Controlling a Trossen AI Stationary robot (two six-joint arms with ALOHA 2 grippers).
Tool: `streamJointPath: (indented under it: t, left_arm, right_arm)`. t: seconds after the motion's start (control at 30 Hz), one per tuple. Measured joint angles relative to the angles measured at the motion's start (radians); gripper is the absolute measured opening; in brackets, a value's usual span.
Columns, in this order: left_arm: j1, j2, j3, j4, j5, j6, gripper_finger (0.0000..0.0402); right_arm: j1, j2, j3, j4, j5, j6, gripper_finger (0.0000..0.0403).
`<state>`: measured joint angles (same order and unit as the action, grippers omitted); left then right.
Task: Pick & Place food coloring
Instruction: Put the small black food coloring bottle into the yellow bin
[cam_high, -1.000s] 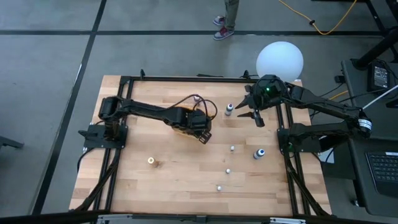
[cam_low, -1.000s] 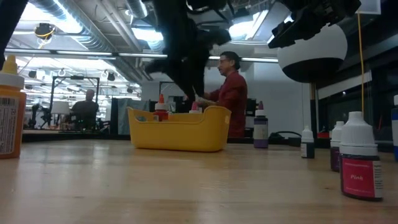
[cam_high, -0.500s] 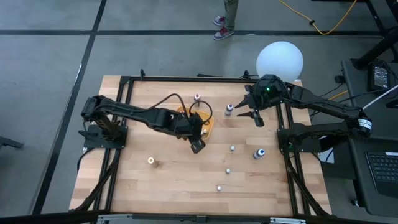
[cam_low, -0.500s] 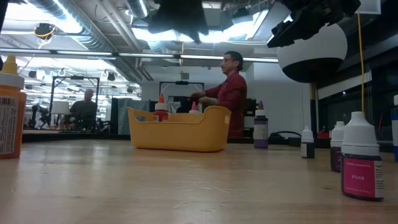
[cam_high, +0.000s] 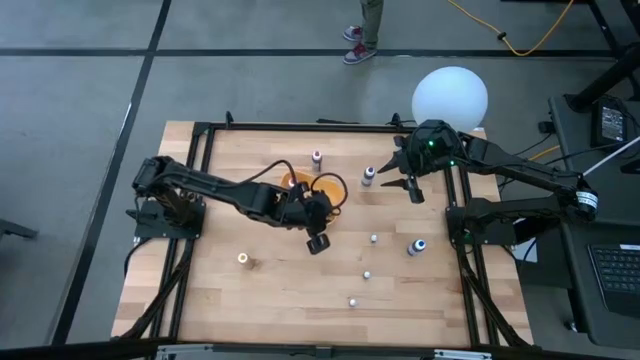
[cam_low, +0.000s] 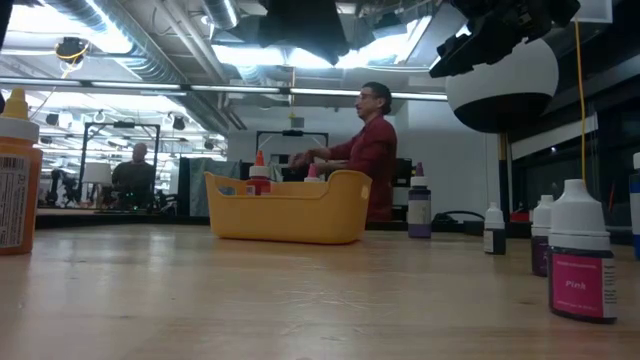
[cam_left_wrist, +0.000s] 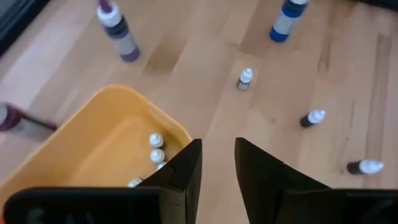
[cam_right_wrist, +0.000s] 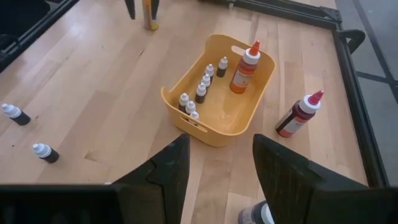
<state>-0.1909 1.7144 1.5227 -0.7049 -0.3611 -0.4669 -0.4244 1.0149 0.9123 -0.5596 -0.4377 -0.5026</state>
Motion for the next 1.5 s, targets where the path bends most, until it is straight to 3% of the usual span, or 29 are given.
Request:
streamJointPath:
  t: [0.23,0.47,0.6,0.8,1.0,1.13,1.3,1.5]
  left_arm:
    - [-0.001,0.042,-0.001,0.095,0.057,0.131,0.0091]
    - [-0.02,0.095,0.001,0.25,0.091,0.183,0.009]
    - [-0.048,0.083,0.001,0.302,0.043,0.214,0.0086]
    - [-0.102,-0.02,0.001,0.26,-0.154,0.171,0.0072]
    - [-0.136,-0.15,-0.013,0.016,-0.365,-0.012,0.0061]
    - [-0.135,-0.248,-0.096,-0.176,-0.437,-0.222,0.0057]
    - [-0.135,-0.397,-0.241,-0.178,-0.458,-0.369,0.0056]
    - [-0.022,-0.61,-0.397,-0.09,-0.428,-0.358,0.0056]
  right_arm:
    - [0.001,0.0,0.0,-0.003,0.002,0.008,0.0177]
    - [0.033,0.0,0.0,-0.013,-0.029,0.128,0.0177]
    - [0.074,0.0,-0.001,-0.042,-0.142,0.265,0.0177]
    - [0.138,0.009,0.0,-0.036,-0.132,0.215,0.0177]
    - [0.263,0.047,0.0,-0.034,0.044,0.188,0.0177]
    - [0.314,0.084,0.0,-0.028,0.182,0.186,0.0177]
    - [0.323,0.107,-0.001,-0.076,0.326,0.226,0.0177]
    - [0.322,0.11,0.0,-0.07,0.393,0.123,0.0177]
